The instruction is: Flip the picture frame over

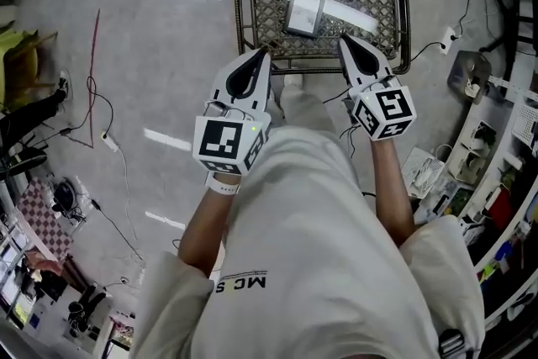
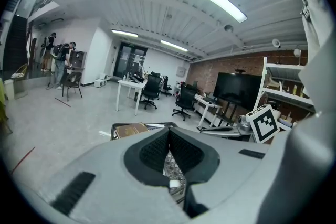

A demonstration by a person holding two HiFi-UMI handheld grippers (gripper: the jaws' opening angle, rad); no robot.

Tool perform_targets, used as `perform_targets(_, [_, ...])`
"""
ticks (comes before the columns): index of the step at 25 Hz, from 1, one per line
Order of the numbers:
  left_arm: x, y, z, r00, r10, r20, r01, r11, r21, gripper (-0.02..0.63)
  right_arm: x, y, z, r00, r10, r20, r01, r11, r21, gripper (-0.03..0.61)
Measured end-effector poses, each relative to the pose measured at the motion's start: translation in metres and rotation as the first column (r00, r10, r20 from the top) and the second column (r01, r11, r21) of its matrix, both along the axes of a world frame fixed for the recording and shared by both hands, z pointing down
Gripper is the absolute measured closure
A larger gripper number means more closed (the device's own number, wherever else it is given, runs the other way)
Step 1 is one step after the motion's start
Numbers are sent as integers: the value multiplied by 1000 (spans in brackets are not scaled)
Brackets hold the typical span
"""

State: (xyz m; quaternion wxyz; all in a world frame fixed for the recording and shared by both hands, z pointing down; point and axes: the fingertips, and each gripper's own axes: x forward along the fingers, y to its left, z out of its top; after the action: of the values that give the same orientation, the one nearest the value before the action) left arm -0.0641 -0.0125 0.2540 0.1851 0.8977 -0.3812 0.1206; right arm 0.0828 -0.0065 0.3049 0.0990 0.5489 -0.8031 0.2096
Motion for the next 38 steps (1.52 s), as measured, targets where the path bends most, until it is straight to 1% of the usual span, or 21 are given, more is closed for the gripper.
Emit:
perform_targets(4, [2, 1, -16, 1000, 2, -2, -2, 999, 43, 589, 3, 10, -18, 1000, 12, -3, -12, 999, 37, 560])
perform_targets(9, [3, 1, -29, 1000, 4, -1, -4, 997, 78, 589, 6, 22, -40, 1000, 20, -10, -19, 997, 77, 560])
perform_targets(14, [-2, 0, -39, 1000, -3, -3, 4, 994, 111, 589, 3, 29, -65, 999, -3, -46, 10, 990, 143, 560])
perform_targets(17, [-5, 0, -44, 1000, -10, -7, 11, 992, 127, 589, 4, 29, -77, 999, -1, -48, 9, 984, 176, 560])
perform_targets(21, [-9, 2, -49, 1000, -9, -9, 11, 990, 138, 589, 7, 32, -87, 999, 18, -33, -12, 981, 194, 560])
perform_targets(27, [-8, 5, -54, 1000, -16, -23, 19, 988, 150, 589, 6, 38, -97, 1000, -3, -10, 5, 976, 219, 561])
perform_targets(33, [-2, 11, -49, 1000, 1, -24, 3, 989, 146, 589, 10, 42, -100, 1000, 10, -8, -8, 972, 235, 561])
perform_targets(38, [3, 17, -48, 1000, 9, -24, -6, 989, 146, 589, 9, 47, -98, 1000, -6, 3, 5, 972, 235, 560])
